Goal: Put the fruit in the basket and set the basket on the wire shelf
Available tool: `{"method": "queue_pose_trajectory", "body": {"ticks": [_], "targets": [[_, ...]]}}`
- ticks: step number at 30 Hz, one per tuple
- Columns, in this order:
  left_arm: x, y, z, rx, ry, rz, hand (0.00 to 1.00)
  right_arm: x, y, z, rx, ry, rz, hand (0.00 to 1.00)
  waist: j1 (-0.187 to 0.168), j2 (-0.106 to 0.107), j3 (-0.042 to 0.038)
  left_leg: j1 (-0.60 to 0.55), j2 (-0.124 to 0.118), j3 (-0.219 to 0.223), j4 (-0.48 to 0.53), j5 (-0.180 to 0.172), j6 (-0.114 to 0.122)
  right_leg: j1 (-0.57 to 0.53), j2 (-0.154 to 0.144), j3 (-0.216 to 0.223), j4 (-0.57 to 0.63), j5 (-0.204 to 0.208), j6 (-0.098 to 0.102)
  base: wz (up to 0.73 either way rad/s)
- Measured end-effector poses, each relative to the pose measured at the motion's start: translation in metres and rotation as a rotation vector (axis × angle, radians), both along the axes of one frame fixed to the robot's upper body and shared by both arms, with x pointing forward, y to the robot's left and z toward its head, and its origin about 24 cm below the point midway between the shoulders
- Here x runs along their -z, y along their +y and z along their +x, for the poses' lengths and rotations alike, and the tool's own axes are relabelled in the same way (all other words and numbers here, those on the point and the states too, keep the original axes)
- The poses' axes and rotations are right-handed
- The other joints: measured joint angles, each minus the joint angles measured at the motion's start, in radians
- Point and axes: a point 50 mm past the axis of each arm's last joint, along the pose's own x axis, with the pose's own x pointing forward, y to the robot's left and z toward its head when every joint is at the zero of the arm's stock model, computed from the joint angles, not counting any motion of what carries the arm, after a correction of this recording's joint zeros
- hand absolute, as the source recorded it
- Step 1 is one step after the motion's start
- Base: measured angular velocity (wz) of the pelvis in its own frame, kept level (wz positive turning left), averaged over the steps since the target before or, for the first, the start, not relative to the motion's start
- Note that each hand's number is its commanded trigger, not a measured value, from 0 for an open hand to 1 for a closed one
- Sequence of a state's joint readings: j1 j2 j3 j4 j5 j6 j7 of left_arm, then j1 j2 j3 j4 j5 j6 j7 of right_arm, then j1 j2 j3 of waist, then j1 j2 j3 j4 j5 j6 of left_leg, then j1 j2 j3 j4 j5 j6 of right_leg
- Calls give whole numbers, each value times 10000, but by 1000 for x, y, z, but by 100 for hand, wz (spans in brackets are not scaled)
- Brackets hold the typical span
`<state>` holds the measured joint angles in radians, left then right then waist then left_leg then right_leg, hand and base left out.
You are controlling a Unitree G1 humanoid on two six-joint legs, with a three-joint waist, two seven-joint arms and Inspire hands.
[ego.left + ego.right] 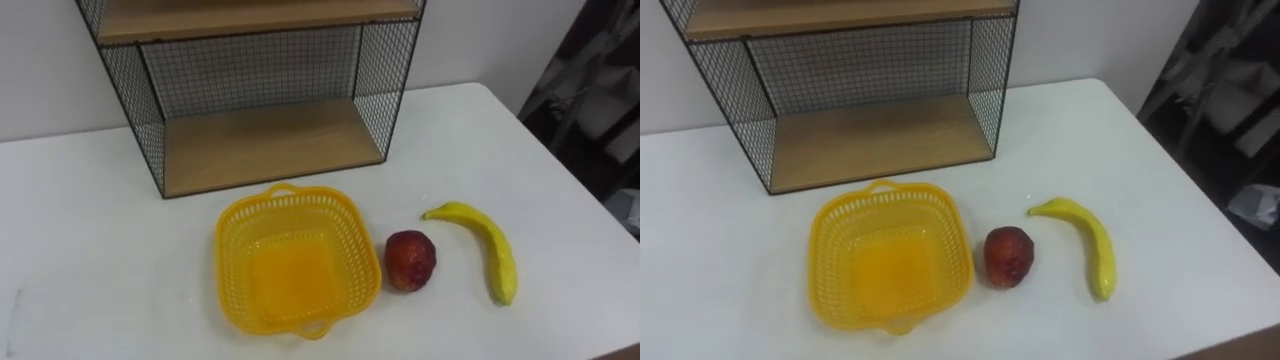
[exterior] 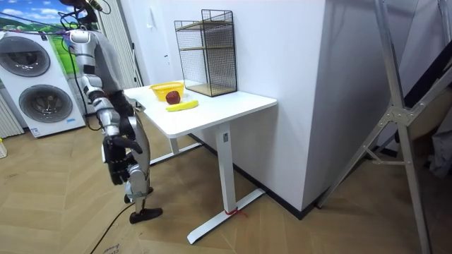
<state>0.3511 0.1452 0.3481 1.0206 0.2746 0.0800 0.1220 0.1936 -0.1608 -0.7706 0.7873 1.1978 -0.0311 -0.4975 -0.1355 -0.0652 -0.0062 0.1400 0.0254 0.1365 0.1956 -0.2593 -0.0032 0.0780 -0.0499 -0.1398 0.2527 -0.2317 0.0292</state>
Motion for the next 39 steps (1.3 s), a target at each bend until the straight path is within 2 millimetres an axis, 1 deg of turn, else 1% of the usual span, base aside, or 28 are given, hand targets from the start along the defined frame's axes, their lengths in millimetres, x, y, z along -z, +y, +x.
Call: {"method": "queue_pose_trajectory", "body": {"ticks": [2, 3, 4, 5, 6, 8, 9, 10, 11, 13, 14, 16, 18, 21, 22, 23, 25, 30, 32, 34, 39], "targets": [[-1, 2, 8, 195, -372, 137, 0, -29, -21, 20, -589, 599, -1661, 0, -17, -12, 28, -200, 0, 17, 80, 0, 0, -185, 2, 58, 38, 40, -3, -5], [-1, 2, 10, 278, -425, 151, 0, -37, -25, 24, -758, 818, -2136, 0, -8, -15, 27, -223, -2, 16, 83, 0, 0, -209, 0, 61, 49, 44, -2, 0], [-1, 1, 12, 427, -495, 148, 0, -54, -33, 36, -1136, 1263, -3099, 0, 15, -6, 33, -248, -5, 13, 84, 8, 13, -242, 2, 81, 45, 66, -1, 0], [-1, 1, 12, 510, -500, 154, 0, -62, -36, 42, -1323, 1471, -3596, 0, 27, 1, 38, -248, -5, 20, 84, 13, 22, -247, 9, 104, 41, 80, 1, -7], [-1, 0, 13, 636, -496, 169, 0, -78, -40, 54, -1700, 1929, -4648, 0, 92, 31, 48, -242, -1, 47, 83, 16, 27, -276, 31, 222, -1, 102, 0, -7], [0, -2, 15, 865, -541, 120, 0, -111, -40, 74, -2305, 2602, -6893, 0, 233, 127, 77, -255, 4, 42, 79, 15, 28, -302, 59, 273, -163, 138, 13, -5], [0, -2, 16, 948, -548, 111, 0, -118, -40, 78, -2375, 2708, -7382, 0, 290, 144, 77, -273, 3, 16, 71, 15, 29, -328, 59, 264, -160, 141, 13, -4], [0, -3, 18, 1082, -586, 94, 0, -131, -37, 86, -2588, 2846, -8240, 0, 357, 171, 71, -358, 3, 18, 52, 17, 32, -442, 59, 244, -135, 147, 10, 0], [0, -4, 21, 1162, -625, 76, 0, -137, -35, 90, -2733, 2862, -8634, 0, 365, 181, 72, -411, 3, 19, 48, 24, 44, -476, 62, 231, -145, 167, 11, -3], [2, -8, 25, 1523, -640, -49, 0, -154, -24, 108, -3661, 2973, -10095, 0, 500, 218, 78, -492, 11, 57, 30, 50, 65, -574, 83, 264, -89, 248, -11, -4], [2, -9, 27, 1633, -654, -81, 0, -157, -21, 112, -3887, 2979, -10365, 0, 595, 211, 79, -497, 12, 57, 31, 51, 65, -575, 85, 264, -87, 252, -13, -4], [4, -14, 32, 2018, -674, -200, 0, -163, -4, 128, -5086, 2915, -11317, 0, 677, 216, 88, -482, 13, 62, 28, 53, 64, -588, 88, 286, -88, 258, -16, -2], [4, -14, 38, 2335, -791, -238, 0, -164, 9, 140, -6159, 2749, -11934, 0, 772, 214, 95, -444, 23, 65, 2, 54, 61, -561, 105, 309, -110, 264, -24, -3], [4, -14, 43, 2714, -879, -356, 0, -161, 26, 152, -7741, 2495, -12395, 0, 937, 171, 108, -262, 51, 65, -87, 57, 56, -408, 136, 290, -257, 290, -35, 0], [4, -15, 44, 2784, -879, -476, 0, -157, 32, 154, -8440, 2380, -12443, 0, 1045, 181, 100, -247, 73, 43, -100, 57, 56, -343, 157, 279, -349, 336, -38, 0], [4, -16, 44, 2805, -879, -527, 0, -155, 35, 156, -8762, 2289, -12445, 0, 1082, 189, 104, -253, 78, 25, -100, 56, 56, -290, 160, 265, -358, 346, -39, 0], [5, -17, 43, 2910, -767, -701, 0, -151, 45, 162, -9947, 1896, -12426, 0, 1101, 173, 143, -279, 82, -16, -99, 59, 52, -261, 161, 227, -389, 359, -45, 6], [6, -16, 35, 2996, -331, -901, 0, -145, 59, 172, -11820, 1360, -12399, 0, 1210, 133, 121, -266, 95, -49, -81, 64, 44, -169, 160, 83, -508, 423, -53, 6], [6, -16, 32, 2994, -239, -918, 0, -139, 66, 175, -12595, 1214, -12231, 0, 1296, 141, 122, -216, 98, -58, -71, 64, 43, -109, 163, 89, -511, 424, -53, 0], [6, -17, 33, 3089, -217, -1001, 0, -129, 74, 176, -13535, 1100, -11872, 0, 1437, 160, 120, -158, 100, -80, -65, 64, 42, -57, 165, 93, -503, 426, -57, 0], [6, -18, 32, 3218, -152, -1166, 0, -125, 86, 180, -14688, 597, -11701, 0, 1658, 249, 122, -138, 108, -107, 14, 64, 41, 82, 163, 54, -497, 436, -62, 4]]}}
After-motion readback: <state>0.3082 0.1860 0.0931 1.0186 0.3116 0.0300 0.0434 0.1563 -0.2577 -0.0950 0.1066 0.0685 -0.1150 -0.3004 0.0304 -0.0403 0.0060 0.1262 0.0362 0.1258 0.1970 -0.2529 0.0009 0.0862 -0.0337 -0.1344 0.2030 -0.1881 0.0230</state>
